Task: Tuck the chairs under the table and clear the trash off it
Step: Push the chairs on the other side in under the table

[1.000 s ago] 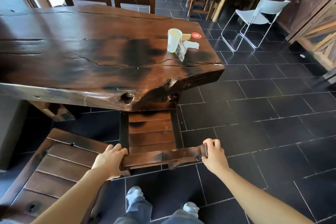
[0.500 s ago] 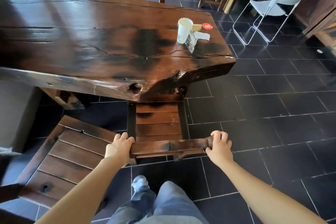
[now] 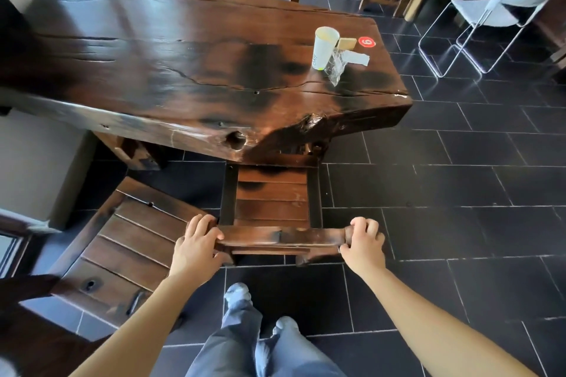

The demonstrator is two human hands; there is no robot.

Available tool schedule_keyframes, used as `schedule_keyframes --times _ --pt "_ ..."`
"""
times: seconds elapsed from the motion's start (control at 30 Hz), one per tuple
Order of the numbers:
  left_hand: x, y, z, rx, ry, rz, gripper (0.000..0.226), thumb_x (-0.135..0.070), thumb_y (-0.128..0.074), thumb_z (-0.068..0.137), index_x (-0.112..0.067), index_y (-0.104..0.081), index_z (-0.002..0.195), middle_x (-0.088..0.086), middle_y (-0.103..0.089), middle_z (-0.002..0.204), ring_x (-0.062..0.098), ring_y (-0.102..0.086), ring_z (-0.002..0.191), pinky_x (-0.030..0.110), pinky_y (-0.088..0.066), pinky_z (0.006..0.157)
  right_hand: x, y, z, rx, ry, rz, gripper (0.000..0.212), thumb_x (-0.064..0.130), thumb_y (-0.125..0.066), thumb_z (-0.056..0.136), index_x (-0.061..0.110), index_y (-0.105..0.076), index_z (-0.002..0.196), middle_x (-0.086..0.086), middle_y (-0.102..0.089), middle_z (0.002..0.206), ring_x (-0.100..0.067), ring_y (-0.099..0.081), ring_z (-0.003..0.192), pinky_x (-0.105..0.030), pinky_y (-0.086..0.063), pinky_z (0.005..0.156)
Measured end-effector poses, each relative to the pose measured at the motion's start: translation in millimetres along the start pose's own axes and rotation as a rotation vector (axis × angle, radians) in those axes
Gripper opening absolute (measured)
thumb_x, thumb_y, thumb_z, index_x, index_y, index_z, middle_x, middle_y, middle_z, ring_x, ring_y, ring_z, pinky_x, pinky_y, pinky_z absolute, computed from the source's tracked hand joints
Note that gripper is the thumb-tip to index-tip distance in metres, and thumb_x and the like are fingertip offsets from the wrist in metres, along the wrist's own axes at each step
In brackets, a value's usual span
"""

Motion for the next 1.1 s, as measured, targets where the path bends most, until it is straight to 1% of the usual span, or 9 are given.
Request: schedule_keyframes --times 0.17,0.3,0.4,0.57,0.63,0.73,0.8,1.0,1.1 --pt "-4 9 6 0.015 0.033 -0.026 0.043 -0.014 -0.064 0.078 -0.019 -0.05 0.119 -0.003 -0.044 0.13 0.019 -0.03 0.129 0.045 -0.052 0.089 -7 -4 -3 -0.048 0.056 0.04 0.048 0.016 -0.071 0.079 0.019 -0.043 0.118 -0.01 -0.035 0.131 -0.032 -0.04 0.115 -0.041 -0.055 0.08" --pt "-12 19 19 0.04 0.136 -0.044 0.042 -0.017 -0.067 0.078 -0.022 -0.049 0.115 0.0 -0.05 0.121 0.023 -0.038 0.121 0.043 -0.05 0.086 -18 4 4 -0.053 0.139 -0.063 0.048 0.029 -0.071 0.08 0.023 -0.045 0.12 -0.007 -0.041 0.127 -0.029 -0.045 0.111 -0.043 -0.053 0.084" --pt "-15 20 30 0.059 0.128 0.098 0.05 -0.027 -0.072 0.074 -0.027 -0.046 0.117 -0.002 -0.043 0.114 0.021 -0.034 0.109 0.036 -0.051 0.072 -20 4 10 -0.039 0.163 -0.106 0.048 0.034 -0.069 0.08 0.025 -0.042 0.118 -0.005 -0.041 0.125 -0.026 -0.045 0.112 -0.041 -0.051 0.086" --pt "-8 -3 27 0.038 0.091 0.254 0.063 -0.023 -0.075 0.071 -0.027 -0.043 0.125 0.0 -0.038 0.124 0.024 -0.03 0.113 0.039 -0.054 0.072 -26 1 16 -0.004 0.232 -0.115 0.046 0.033 -0.067 0.082 0.024 -0.042 0.118 -0.006 -0.038 0.132 -0.027 -0.043 0.121 -0.043 -0.05 0.092" --pt "-5 -5 29 0.012 0.078 0.229 0.06 -0.026 -0.081 0.064 -0.027 -0.051 0.117 0.001 -0.045 0.117 0.026 -0.037 0.108 0.044 -0.055 0.064 -29 0 17 -0.015 0.267 -0.154 0.049 0.033 -0.073 0.076 0.023 -0.045 0.114 -0.008 -0.042 0.129 -0.029 -0.048 0.12 -0.046 -0.052 0.088" --pt "-1 -9 32 0.004 0.033 0.195 0.057 -0.029 -0.088 0.051 -0.028 -0.058 0.1 -0.003 -0.049 0.1 0.024 -0.044 0.093 0.039 -0.053 0.049 -32 0 21 -0.036 0.292 -0.205 0.063 0.033 -0.086 0.055 0.023 -0.046 0.102 -0.01 -0.054 0.116 -0.032 -0.06 0.107 -0.046 -0.057 0.071" --pt "-2 -10 36 -0.003 0.035 0.157 0.057 -0.027 -0.089 0.048 -0.029 -0.058 0.095 -0.005 -0.05 0.095 0.023 -0.045 0.09 0.038 -0.052 0.045 -31 2 29 -0.053 0.297 -0.202 0.069 0.034 -0.09 0.048 0.024 -0.045 0.099 -0.01 -0.056 0.113 -0.032 -0.062 0.104 -0.046 -0.058 0.068" --pt "-7 -4 55 -0.019 0.051 0.093 0.055 -0.025 -0.088 0.046 -0.031 -0.056 0.091 -0.007 -0.047 0.092 0.023 -0.044 0.092 0.036 -0.051 0.042 -24 5 50 -0.038 0.304 -0.164 0.056 0.03 -0.083 0.061 0.022 -0.048 0.104 -0.013 -0.051 0.124 -0.033 -0.056 0.114 -0.043 -0.057 0.078" --pt "-2 -2 57 -0.023 0.042 0.086 0.056 -0.027 -0.088 0.044 -0.031 -0.058 0.091 -0.006 -0.048 0.091 0.023 -0.044 0.091 0.036 -0.051 0.042 -22 3 47 -0.03 0.307 -0.144 0.054 0.029 -0.083 0.062 0.021 -0.049 0.103 -0.01 -0.05 0.121 -0.029 -0.059 0.105 -0.037 -0.06 0.071"
Point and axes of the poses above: each hand's wrist, its own z-axis towards the middle knuckle, its own y-axis out of the back of the hand, x = y × z, the point moved 1 cm from there along z, towards the middle knuckle
